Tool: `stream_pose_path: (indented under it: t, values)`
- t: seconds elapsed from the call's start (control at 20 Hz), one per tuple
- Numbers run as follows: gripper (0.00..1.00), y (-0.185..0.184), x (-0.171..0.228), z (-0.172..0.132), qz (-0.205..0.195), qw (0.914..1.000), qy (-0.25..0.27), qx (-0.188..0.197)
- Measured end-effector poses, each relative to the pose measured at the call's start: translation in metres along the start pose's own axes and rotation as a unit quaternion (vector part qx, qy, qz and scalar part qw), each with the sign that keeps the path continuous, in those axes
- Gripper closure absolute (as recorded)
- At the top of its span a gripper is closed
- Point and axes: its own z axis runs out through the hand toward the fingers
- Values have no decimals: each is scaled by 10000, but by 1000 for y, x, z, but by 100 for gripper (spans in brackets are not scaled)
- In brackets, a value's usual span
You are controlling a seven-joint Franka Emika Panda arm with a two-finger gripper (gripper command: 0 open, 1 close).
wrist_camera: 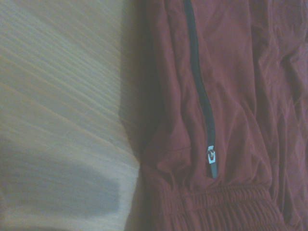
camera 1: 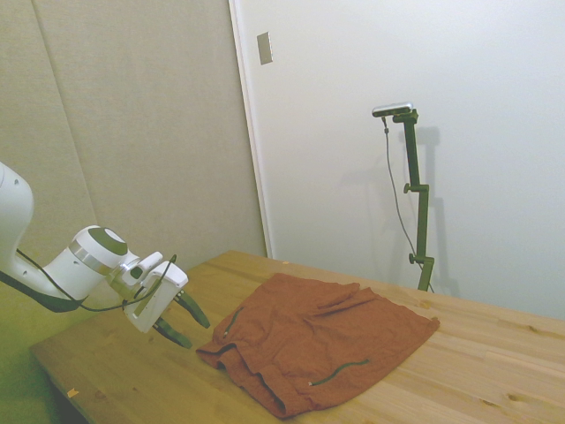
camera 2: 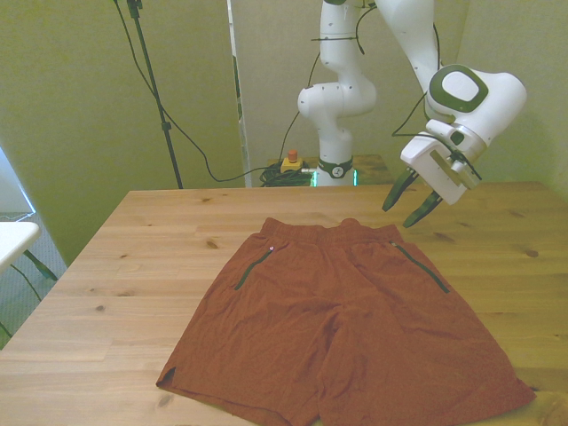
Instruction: Fold the shorts
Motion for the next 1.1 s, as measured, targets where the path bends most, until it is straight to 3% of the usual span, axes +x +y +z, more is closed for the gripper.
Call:
stream_pose_path:
  t: [0.55, 0.6, 1.1]
  values:
    - [0, 0, 4, 27, 50, 9996, -215, -189]
    - [100, 0, 5, 29, 57, 9995, -234, -203]
    - [100, 1, 14, 43, 156, 9989, -334, -287]
